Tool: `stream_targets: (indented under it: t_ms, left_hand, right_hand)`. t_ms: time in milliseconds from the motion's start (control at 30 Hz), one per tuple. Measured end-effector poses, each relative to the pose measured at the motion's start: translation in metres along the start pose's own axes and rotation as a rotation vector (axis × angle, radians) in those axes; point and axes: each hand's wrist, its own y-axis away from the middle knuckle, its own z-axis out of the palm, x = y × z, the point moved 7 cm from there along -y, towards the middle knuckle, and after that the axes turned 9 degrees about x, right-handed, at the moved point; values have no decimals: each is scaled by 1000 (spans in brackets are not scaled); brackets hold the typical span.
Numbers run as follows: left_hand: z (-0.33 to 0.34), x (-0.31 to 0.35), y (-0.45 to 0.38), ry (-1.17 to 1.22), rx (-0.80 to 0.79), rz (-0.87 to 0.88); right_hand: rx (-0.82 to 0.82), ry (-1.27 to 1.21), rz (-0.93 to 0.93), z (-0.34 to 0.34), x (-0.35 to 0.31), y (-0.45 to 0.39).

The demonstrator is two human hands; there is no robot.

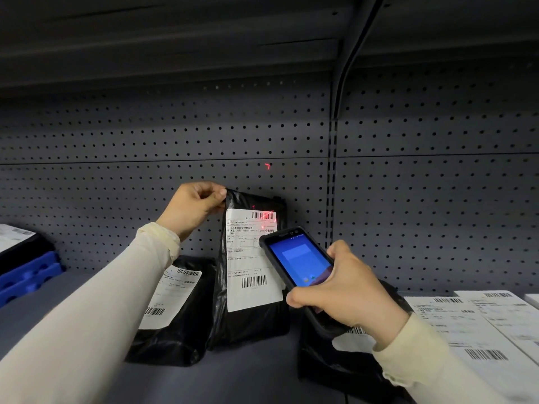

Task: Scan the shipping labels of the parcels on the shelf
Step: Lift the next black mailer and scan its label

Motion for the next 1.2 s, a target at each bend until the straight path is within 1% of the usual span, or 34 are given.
stream_targets:
  t_ms: [433, 733, 867, 1033, 1200]
  left_hand:
    - [-3, 1, 2, -4, -7, 10]
    - [-7, -1, 6, -3, -2, 21]
    - [-7, 3, 11, -2, -4, 36]
    - [-6, 9, 15, -18, -13, 60]
    - [-11, 7, 15, -78, 18, 70]
  right_hand:
    - [0, 8, 23, 0, -4, 11]
    - [-50, -105, 96, 7, 2, 23]
    - [-78, -123, 91, 11, 2, 27]
    - [-73, -152, 83, 10, -1, 30]
    - [-62, -134, 76, 8, -3, 33]
